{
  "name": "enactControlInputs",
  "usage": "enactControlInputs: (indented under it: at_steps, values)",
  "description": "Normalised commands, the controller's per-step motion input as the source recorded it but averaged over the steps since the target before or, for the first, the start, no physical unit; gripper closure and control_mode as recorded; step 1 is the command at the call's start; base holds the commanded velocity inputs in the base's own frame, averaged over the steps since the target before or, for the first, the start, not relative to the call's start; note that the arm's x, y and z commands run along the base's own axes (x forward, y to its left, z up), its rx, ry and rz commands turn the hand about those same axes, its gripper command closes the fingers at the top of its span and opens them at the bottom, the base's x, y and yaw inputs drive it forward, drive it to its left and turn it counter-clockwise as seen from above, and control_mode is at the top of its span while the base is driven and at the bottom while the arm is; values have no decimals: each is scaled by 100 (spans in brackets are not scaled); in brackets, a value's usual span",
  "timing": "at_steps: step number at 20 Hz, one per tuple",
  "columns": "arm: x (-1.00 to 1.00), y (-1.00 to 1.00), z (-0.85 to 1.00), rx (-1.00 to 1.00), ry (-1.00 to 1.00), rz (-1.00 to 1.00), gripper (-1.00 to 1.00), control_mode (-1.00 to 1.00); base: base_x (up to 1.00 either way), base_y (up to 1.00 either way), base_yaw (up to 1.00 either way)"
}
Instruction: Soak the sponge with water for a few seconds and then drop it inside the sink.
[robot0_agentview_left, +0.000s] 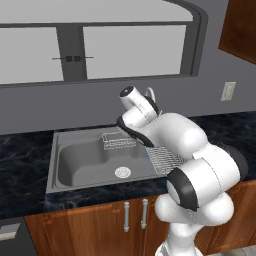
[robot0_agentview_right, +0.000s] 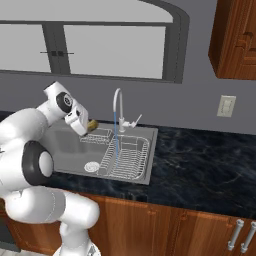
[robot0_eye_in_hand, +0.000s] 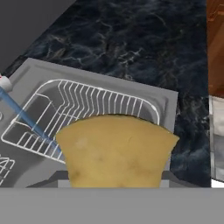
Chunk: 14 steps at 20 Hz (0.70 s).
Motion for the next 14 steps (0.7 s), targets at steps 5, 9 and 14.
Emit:
enactControlInputs:
  at_steps: [5,9,14]
  values:
    - [32,-20,-18,0,0,-3,100,-100,0,0,0]
    - [29,-8,-19,0,0,-2,100,-100,0,0,0]
    - [23,-2,-15,0,0,0,100,-100,0,0,0]
